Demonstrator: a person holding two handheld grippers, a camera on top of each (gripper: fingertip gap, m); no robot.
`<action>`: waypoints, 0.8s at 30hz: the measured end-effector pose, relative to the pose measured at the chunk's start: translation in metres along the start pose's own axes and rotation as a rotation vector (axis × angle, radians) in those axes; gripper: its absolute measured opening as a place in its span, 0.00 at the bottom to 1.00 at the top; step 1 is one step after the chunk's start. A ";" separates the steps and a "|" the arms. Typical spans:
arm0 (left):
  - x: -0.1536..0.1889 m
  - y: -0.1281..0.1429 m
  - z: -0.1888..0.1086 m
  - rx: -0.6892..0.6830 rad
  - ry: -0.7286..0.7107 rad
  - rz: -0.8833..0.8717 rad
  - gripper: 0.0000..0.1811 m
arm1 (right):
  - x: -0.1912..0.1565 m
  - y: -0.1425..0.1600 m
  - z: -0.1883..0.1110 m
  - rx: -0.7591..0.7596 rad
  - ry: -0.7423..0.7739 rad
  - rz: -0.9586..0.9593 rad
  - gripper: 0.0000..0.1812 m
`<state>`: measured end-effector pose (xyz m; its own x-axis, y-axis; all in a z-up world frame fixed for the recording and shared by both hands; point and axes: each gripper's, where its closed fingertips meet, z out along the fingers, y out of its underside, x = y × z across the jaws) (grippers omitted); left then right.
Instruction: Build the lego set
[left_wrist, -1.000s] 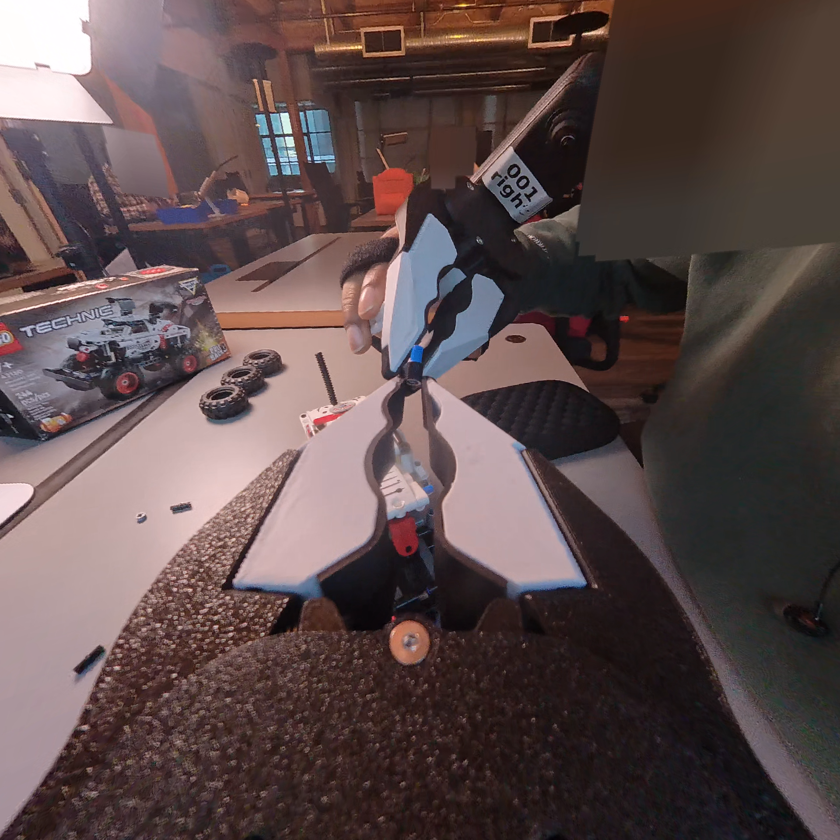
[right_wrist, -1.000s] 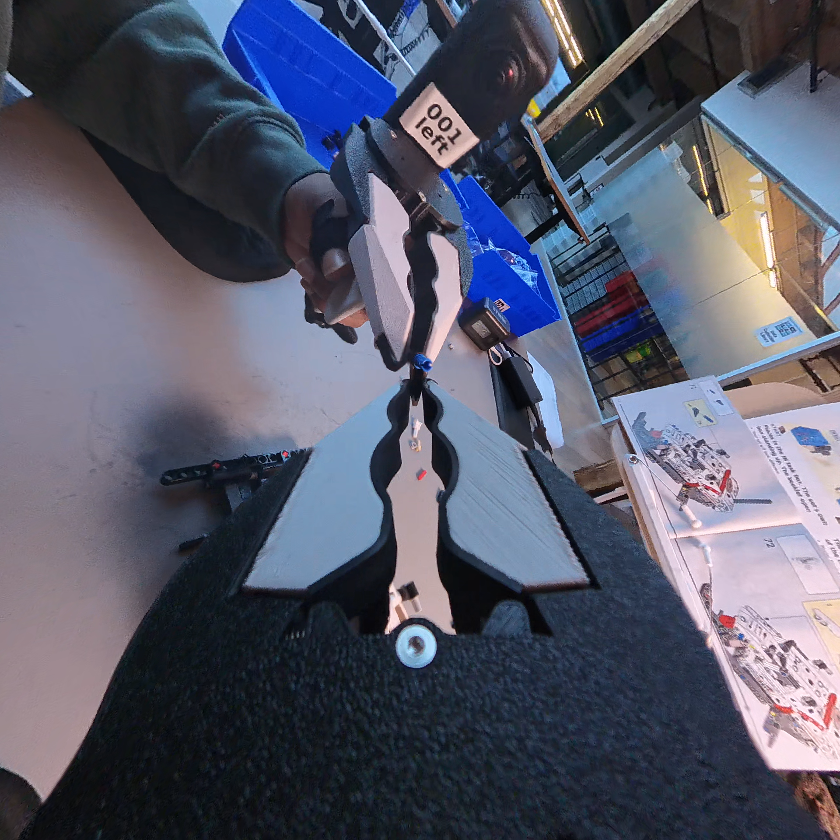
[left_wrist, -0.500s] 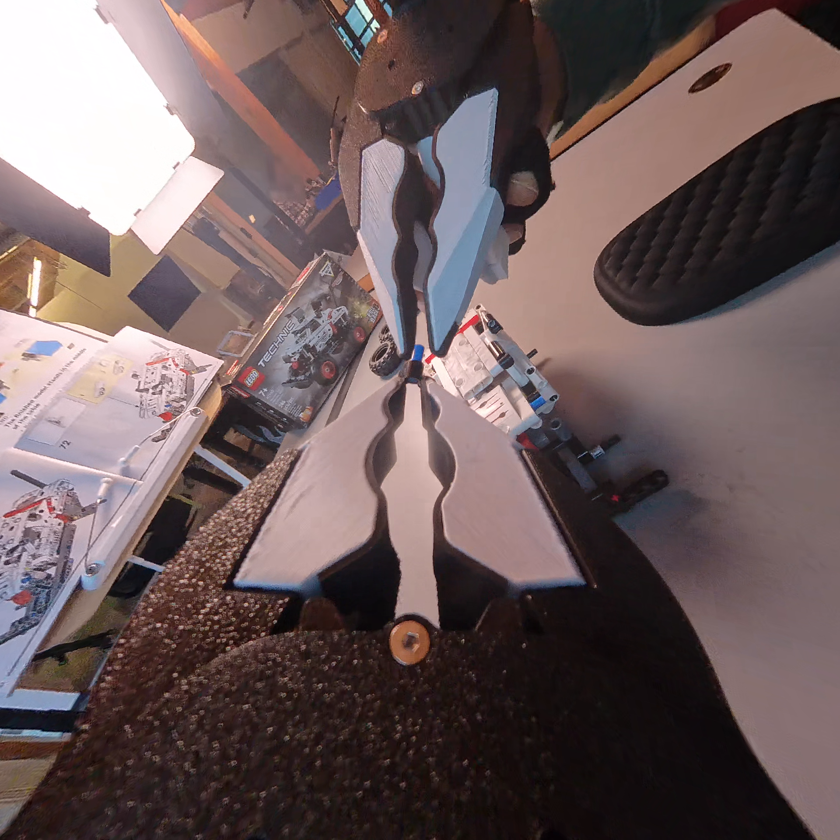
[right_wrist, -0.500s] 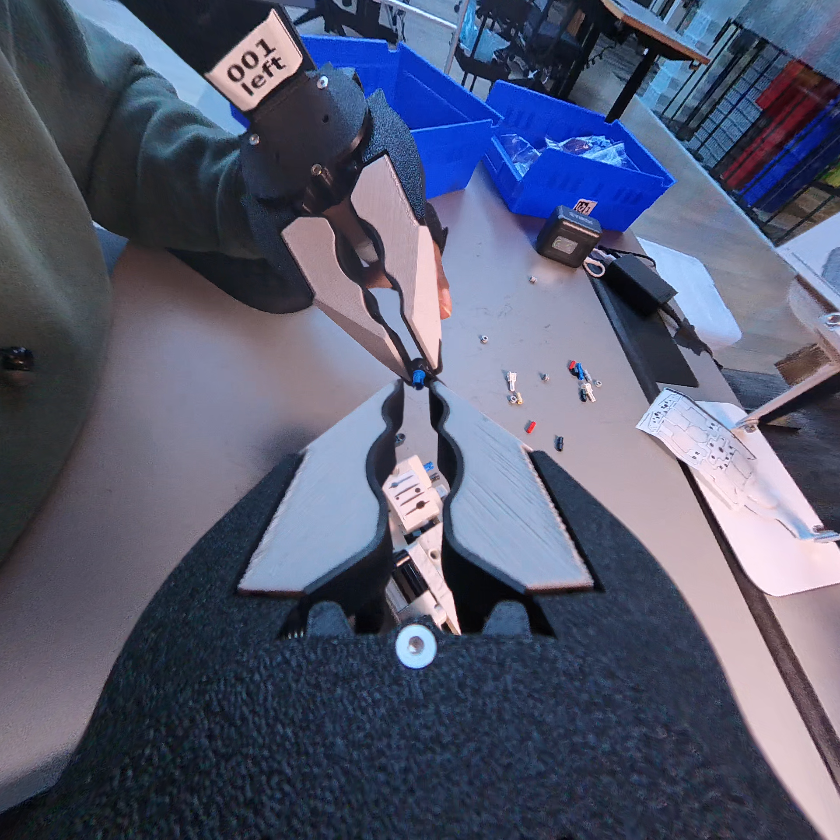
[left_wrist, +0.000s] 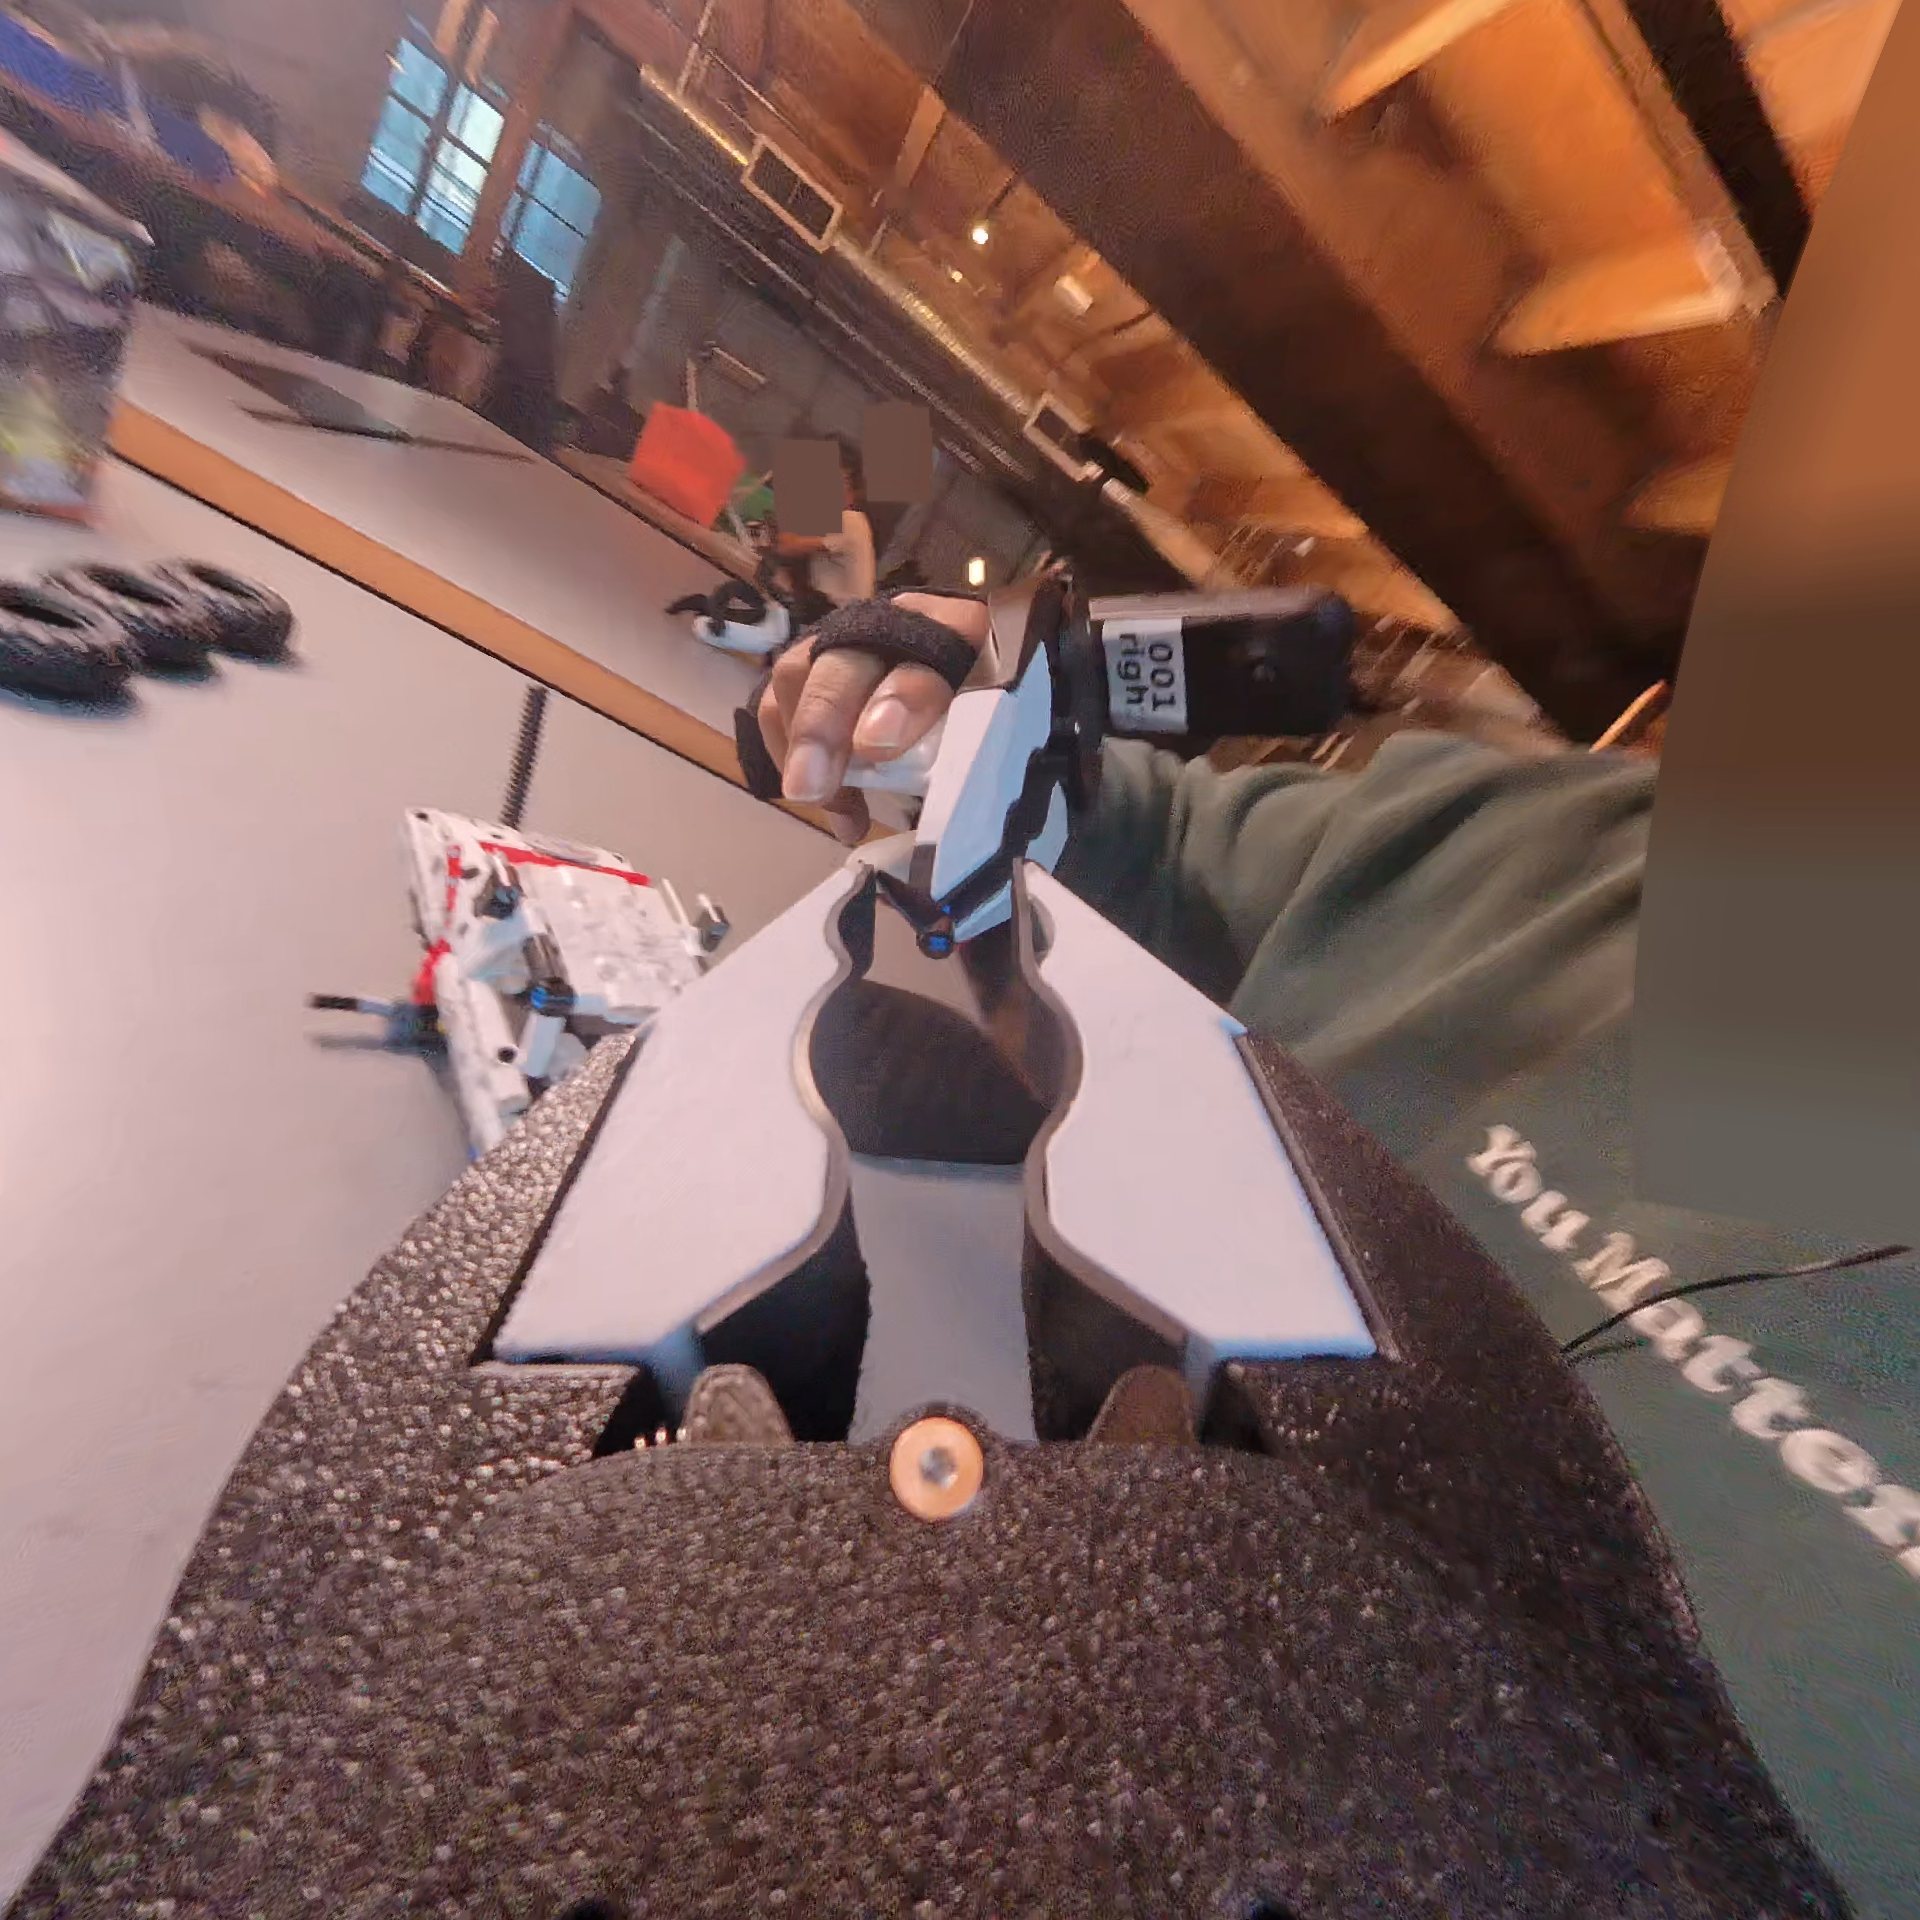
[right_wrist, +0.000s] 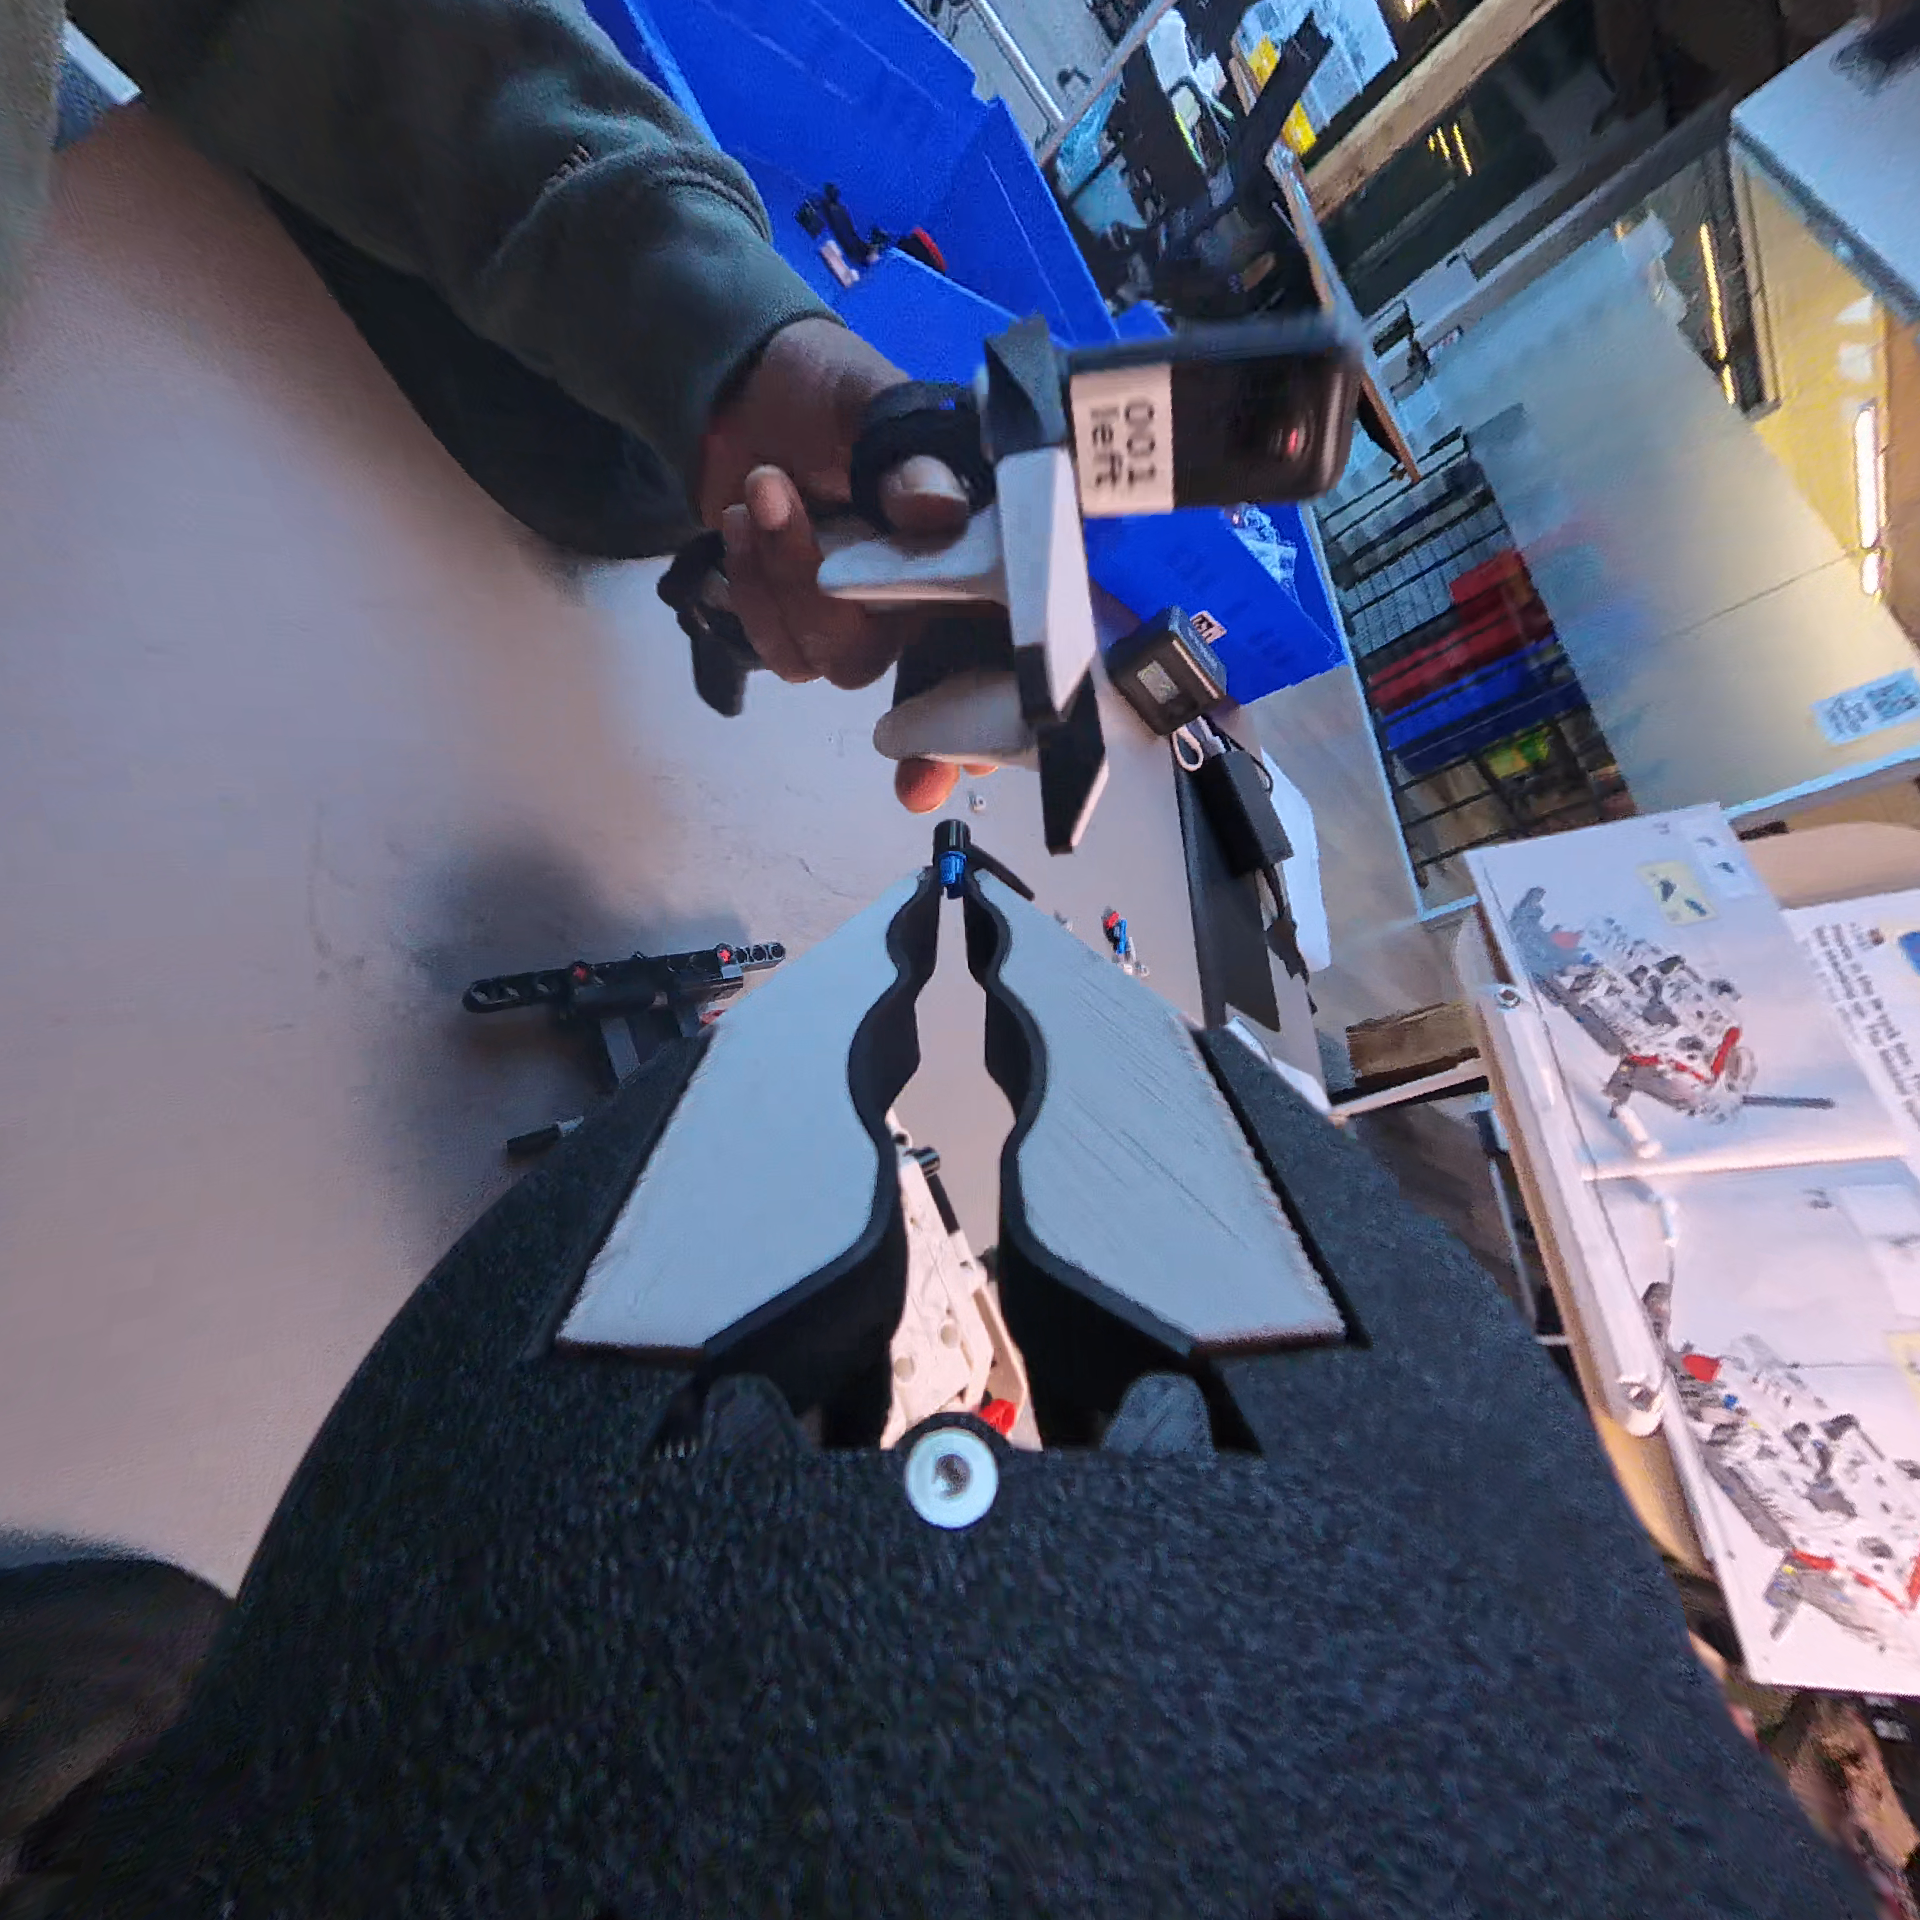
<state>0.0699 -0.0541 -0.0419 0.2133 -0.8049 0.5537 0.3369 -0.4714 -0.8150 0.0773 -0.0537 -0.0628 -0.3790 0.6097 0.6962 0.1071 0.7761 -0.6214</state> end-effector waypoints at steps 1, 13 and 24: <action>-0.003 0.002 0.001 0.007 0.024 -0.079 0.14 | 0.000 -0.003 0.000 0.007 0.003 -0.026 0.02; -0.026 0.015 0.010 -0.003 -0.004 -0.323 0.03 | 0.003 0.017 0.006 -0.072 -0.049 -0.017 0.03; -0.092 0.041 0.012 -0.064 -0.216 -0.528 0.03 | -0.009 0.096 -0.025 -0.382 -0.434 0.156 0.25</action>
<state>0.0750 0.0054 -0.1243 0.2163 -0.3653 0.9054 0.3938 -0.8160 -0.4232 0.1143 0.0196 -0.1194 -0.6647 0.6618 0.3468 0.4839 0.7350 -0.4750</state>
